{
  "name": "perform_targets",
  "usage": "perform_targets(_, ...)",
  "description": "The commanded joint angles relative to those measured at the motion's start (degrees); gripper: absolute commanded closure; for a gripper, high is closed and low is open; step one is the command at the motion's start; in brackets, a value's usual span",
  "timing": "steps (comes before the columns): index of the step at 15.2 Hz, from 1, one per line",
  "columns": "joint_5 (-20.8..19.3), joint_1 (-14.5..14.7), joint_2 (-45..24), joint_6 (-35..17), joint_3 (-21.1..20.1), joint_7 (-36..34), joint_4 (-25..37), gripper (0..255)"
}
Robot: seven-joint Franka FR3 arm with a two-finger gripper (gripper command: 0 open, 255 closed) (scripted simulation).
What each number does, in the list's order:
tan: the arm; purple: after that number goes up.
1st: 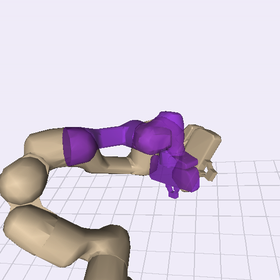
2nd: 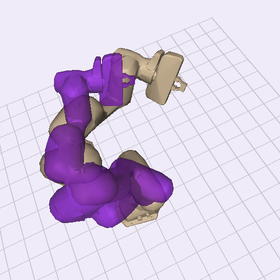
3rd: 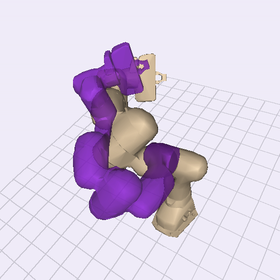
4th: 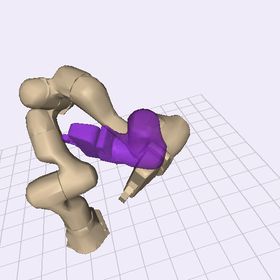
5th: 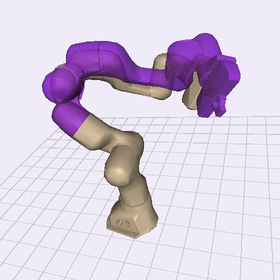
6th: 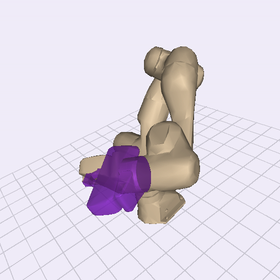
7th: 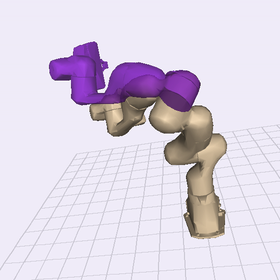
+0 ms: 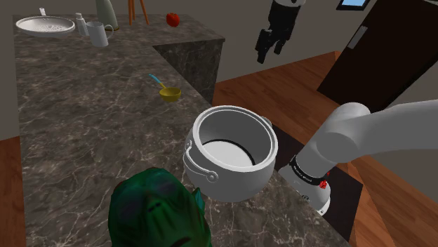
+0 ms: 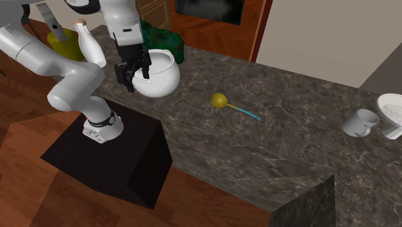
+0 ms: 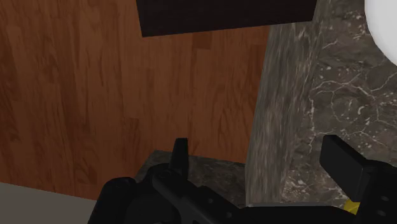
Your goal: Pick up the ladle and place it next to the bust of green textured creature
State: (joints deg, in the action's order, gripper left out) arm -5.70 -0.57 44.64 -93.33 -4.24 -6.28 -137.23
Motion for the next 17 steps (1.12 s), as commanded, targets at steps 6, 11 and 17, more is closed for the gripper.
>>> perform_targets(6,3.0,0.6,-9.5,-7.0,-1.4,-3.3,1.7,0)
perform_targets(11,5.6,1.1,-19.7,-13.2,-2.6,-6.1,5.1,0)
perform_targets(17,8.1,1.7,-32.4,-19.1,-4.0,-8.8,11.6,0)
